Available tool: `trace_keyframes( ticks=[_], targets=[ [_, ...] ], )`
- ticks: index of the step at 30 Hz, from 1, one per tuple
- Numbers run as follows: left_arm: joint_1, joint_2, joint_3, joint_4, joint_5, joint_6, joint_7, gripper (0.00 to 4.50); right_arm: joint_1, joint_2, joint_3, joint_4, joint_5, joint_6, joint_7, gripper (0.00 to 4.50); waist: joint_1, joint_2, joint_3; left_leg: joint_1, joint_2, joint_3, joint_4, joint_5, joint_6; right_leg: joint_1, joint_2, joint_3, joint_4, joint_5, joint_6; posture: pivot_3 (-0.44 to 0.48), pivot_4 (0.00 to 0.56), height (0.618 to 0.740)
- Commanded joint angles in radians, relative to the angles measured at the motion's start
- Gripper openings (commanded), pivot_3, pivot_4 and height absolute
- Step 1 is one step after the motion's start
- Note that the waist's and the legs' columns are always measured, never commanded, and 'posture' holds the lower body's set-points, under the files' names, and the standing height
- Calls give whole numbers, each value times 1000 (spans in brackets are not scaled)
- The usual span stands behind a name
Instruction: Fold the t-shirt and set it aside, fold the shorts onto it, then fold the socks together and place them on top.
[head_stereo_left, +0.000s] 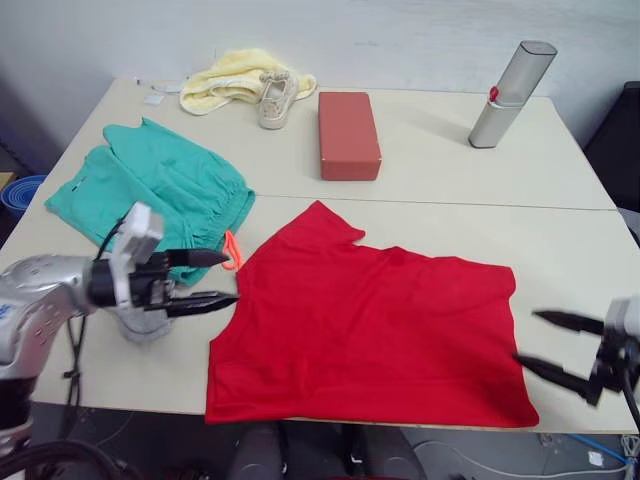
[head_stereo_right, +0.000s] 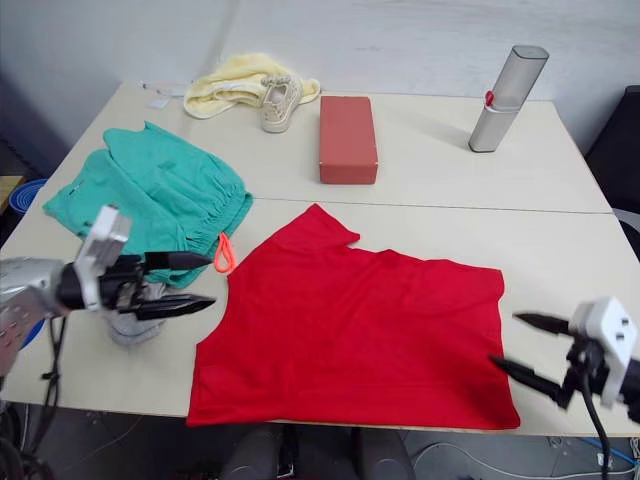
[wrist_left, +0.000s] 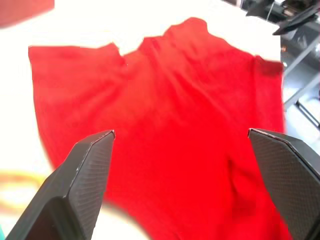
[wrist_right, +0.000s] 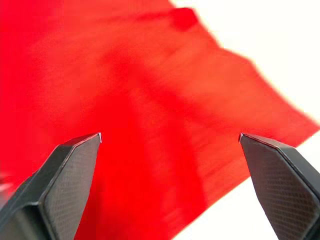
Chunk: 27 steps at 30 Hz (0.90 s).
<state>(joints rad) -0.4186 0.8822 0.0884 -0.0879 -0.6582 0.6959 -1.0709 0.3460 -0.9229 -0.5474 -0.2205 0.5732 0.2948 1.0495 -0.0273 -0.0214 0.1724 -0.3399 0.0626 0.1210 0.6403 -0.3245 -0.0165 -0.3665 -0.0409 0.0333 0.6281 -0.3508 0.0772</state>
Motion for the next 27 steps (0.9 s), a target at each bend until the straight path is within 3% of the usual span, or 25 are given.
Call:
trace_keyframes(
  ticks=[1,6,14,20,27],
  targets=[
    [-190,-94,-102,183,133,-35,75,4479,-146,26,54,98,-60,-15,-89,4500,1,1,0,-5,1,0,4,1,-1,-4,2,0,2,0,1,0,150,740],
    [-445,-284,-220,517,320,-163,141,4479,-325,19,151,249,-154,-16,-134,4500,8,2,1,-33,2,3,26,0,1,-31,9,3,19,0,5,0,150,740],
    [-701,-491,-259,1036,488,-339,180,4479,-495,-10,212,408,-173,119,-129,4500,-2,2,4,-29,3,10,32,1,1,-32,13,12,26,2,8,0,150,740],
    [-792,-540,-231,1248,565,-403,237,4479,-639,5,279,531,-180,210,-99,4500,-7,1,5,-30,3,19,34,1,1,-41,14,21,33,3,9,0,150,740],
    [-823,-543,-197,1318,608,-388,263,4479,-781,58,369,665,-223,280,-115,4500,-7,1,5,-31,6,26,34,1,1,-47,13,23,36,3,9,0,150,740]
  ],
)
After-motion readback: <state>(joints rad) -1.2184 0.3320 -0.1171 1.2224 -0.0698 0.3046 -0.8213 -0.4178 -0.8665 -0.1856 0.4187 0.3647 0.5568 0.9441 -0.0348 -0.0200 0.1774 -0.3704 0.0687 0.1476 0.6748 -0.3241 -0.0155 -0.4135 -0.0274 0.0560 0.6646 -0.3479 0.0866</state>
